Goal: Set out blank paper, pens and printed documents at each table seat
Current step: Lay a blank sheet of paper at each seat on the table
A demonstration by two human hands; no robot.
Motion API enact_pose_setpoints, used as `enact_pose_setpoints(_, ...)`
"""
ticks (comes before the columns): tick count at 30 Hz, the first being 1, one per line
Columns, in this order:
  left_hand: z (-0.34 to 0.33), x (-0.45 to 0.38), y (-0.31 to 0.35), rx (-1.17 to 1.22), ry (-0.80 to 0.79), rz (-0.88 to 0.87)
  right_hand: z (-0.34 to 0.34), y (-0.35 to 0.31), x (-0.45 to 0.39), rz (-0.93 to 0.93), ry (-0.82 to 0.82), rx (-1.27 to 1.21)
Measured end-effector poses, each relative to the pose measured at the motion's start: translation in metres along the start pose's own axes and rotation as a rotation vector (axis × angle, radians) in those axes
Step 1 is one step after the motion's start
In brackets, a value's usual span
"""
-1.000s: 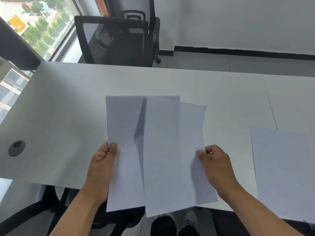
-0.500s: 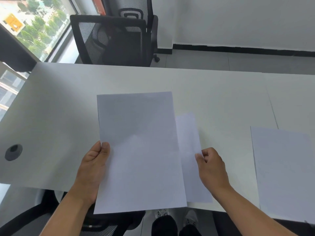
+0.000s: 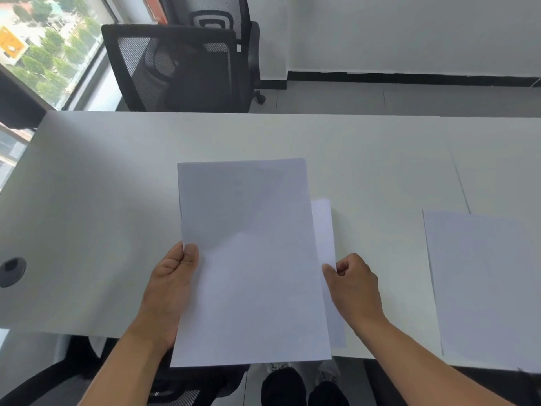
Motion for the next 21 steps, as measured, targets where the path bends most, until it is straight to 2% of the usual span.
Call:
enact_pose_setpoints(8,-0.02,0.002,0.007,0.016,-0.037,-0.019,0.01,0.008,0.001,-0.024,0.057,0.032)
enact_pose_setpoints(12,-0.029,0.003,0.01,0.042,-0.061,-0.009,0.023,0.004,0.006,0.049,0.098,-0.018)
enact_pose_setpoints(14,-0.035,0.005,0.013,0.027,-0.07,-0.02,0.033,-0.006,0.012,0.046,-0.01,-0.208)
enact_pose_setpoints(18,-0.049,0.015,0.029,0.012,-0.099,-0.035,0.057,-0.032,0.029,0.033,-0.379,-0.649)
enact_pose_setpoints(21,-0.066,0.028,0.053,0.012,-0.135,-0.074,0.086,-0.05,0.041,0.085,-0.435,-0.73)
Point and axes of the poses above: each hand's wrist, its own x-axis away from the middle knuckle, its own z-axis out of the back of the hand, y = z × x, the point moved 3 cm from there along -x, towards the middle knuckle, and after that the axes turned 2 degrees about -z, right-handed, at the moved point
